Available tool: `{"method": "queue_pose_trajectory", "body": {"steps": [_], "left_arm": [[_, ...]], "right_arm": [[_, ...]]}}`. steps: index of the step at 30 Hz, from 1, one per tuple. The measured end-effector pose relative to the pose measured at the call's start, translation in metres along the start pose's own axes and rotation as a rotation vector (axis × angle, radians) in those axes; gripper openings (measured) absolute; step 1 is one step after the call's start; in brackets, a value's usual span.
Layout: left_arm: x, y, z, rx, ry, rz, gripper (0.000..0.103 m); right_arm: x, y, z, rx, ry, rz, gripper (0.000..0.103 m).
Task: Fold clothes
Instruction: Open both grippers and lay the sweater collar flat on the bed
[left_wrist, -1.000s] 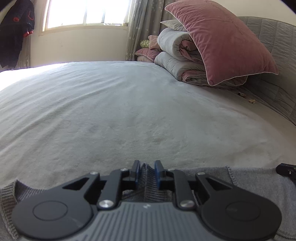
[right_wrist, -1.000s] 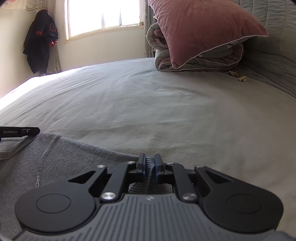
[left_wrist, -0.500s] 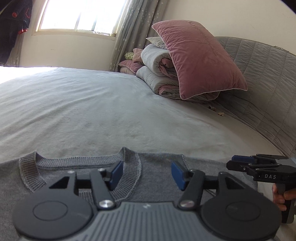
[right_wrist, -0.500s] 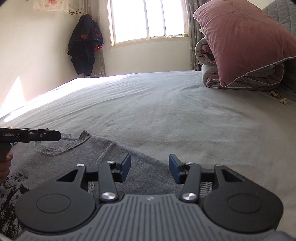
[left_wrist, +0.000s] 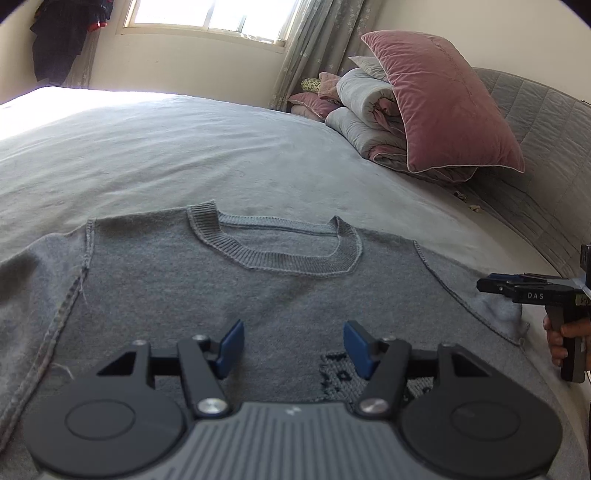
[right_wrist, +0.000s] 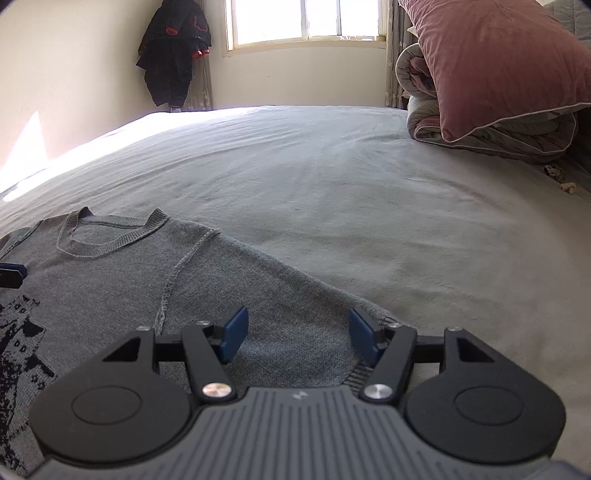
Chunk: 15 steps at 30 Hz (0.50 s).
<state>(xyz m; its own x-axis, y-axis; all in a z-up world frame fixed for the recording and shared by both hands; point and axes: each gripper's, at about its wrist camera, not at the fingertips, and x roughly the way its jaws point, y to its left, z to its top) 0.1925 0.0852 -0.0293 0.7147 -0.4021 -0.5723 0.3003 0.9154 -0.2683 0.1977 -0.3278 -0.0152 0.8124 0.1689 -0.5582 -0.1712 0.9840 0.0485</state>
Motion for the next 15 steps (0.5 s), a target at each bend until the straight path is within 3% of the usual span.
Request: {"method": "queue_pose_trajectory", "body": {"steps": [8,11,13,15], "left_arm": [[-0.084,0.079,-0.006,-0.131,-0.032,0.284,0.064],[-0.101,0.119,-0.006,-0.244,-0.037,0.383,0.064],[-0.105,0.143,-0.006,-0.343,-0.032,0.410,0.063],[-0.104,0.163,-0.005,-0.427,-0.039,0.391,0.061]], "right_arm": [[-0.018,0.034,0.026,0.003,-0.046,0.025,0.065],[-0.020,0.054,0.040,-0.012,-0.032,0.044,0.065],[-0.021,0.075,0.055,-0.045,-0.027,0.062,0.065],[-0.020,0.097,0.069,-0.077,-0.034,0.088,0.065]]}}
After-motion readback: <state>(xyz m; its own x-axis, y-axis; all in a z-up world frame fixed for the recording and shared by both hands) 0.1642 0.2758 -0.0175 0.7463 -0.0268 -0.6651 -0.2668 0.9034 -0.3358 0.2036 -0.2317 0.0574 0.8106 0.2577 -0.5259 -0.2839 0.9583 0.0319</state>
